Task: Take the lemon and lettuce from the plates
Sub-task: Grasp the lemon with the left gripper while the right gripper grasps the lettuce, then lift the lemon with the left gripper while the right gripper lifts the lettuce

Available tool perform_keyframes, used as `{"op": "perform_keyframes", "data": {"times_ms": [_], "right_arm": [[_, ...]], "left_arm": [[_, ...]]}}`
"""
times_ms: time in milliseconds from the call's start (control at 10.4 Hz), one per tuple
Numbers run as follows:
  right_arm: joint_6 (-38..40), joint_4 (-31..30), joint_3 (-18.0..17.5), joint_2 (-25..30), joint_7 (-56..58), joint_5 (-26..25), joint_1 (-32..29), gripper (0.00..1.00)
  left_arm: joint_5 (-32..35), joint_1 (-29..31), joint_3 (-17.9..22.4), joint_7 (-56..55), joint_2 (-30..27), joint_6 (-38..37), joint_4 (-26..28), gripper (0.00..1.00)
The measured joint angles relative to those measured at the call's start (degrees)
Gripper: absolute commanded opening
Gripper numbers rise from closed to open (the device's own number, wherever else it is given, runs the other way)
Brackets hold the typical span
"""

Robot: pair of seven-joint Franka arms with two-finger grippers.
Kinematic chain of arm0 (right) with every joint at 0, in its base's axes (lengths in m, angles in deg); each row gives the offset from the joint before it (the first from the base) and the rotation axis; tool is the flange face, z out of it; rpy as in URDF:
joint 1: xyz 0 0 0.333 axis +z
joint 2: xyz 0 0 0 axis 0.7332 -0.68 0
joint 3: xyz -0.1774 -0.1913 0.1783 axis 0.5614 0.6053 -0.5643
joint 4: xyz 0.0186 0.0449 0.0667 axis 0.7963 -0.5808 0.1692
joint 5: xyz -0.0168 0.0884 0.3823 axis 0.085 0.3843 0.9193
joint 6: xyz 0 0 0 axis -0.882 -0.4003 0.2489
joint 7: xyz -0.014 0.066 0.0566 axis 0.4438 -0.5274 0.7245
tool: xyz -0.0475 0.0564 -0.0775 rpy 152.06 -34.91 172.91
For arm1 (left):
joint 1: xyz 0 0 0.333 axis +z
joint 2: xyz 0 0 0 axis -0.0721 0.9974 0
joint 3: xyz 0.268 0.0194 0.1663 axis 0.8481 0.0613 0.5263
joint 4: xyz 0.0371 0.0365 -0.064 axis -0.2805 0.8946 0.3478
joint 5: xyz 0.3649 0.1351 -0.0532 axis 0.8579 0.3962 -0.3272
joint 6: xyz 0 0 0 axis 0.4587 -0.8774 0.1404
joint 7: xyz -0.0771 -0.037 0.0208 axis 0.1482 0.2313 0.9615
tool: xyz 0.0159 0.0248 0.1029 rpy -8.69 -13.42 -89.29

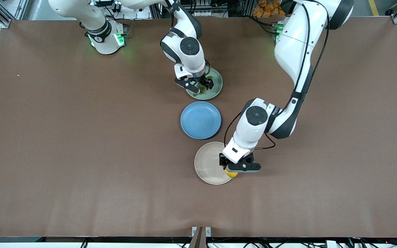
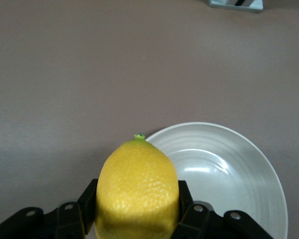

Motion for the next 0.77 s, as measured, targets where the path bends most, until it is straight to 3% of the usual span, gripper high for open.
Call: {"op": "perform_keyframes", "data": {"times_ms": [481, 769], "right_arm": [[-2.0, 0.0, 0.6, -3.3, -2.6, -0.2, 2.5, 1.0], [-4.6, 0.2, 2.5, -4.4, -5.5, -1.0, 5.1, 0.43]], "left_arm": [[0.1, 1.7, 0.0, 3.5, -3.9, -9.3, 0.0, 0.0], [0.1, 3.8, -0.1, 8.8, -7.9, -17.1, 0.0, 0.0]]}}
